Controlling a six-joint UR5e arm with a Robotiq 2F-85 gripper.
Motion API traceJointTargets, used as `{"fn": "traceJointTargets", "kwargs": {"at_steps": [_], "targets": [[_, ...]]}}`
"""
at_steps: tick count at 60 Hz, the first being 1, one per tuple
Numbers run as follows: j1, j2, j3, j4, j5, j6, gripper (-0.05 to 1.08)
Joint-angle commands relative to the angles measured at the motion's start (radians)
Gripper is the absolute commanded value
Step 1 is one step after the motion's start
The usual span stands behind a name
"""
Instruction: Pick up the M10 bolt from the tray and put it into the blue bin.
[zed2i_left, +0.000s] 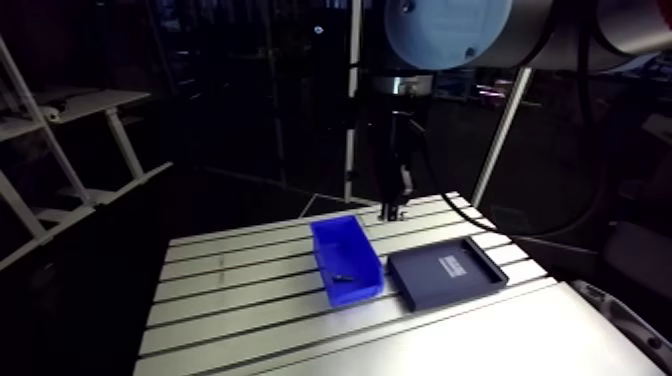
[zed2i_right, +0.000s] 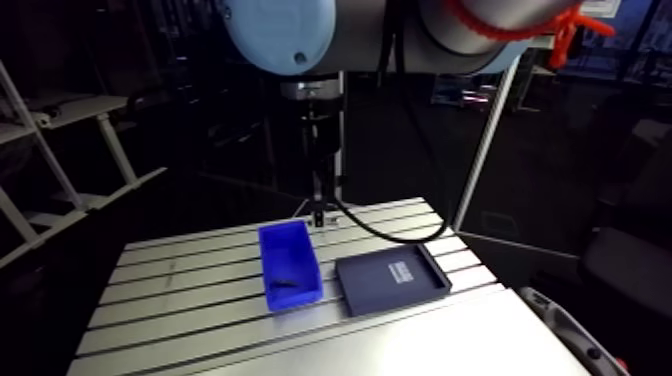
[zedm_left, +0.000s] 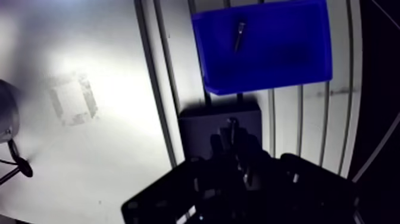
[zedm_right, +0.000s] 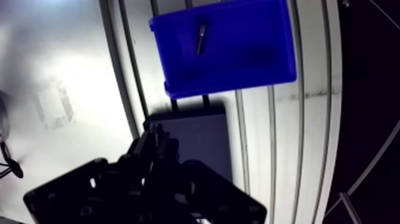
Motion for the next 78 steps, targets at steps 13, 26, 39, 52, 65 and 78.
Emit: {"fn": "traceJointTargets", "kwargs": {"at_steps": [13,26,39,52,65,78], "targets": [[0.091,0.072,-0.063,-0.010,-0.011,-0.016,1.06],[0.103,0.119,-0.082,-0.020,-0.010,0.001,1.06],[0.121,0.153,-0.084,-0.073,-0.010,0.016,1.05],[0.147,0.196,-0.094,-0.104,-0.011,0.033,1.05],[0.149,0.224,-0.093,-0.109,-0.011,0.053,1.05],[0.147,0.257,-0.096,-0.152,-0.013,0.068,1.05]]}}
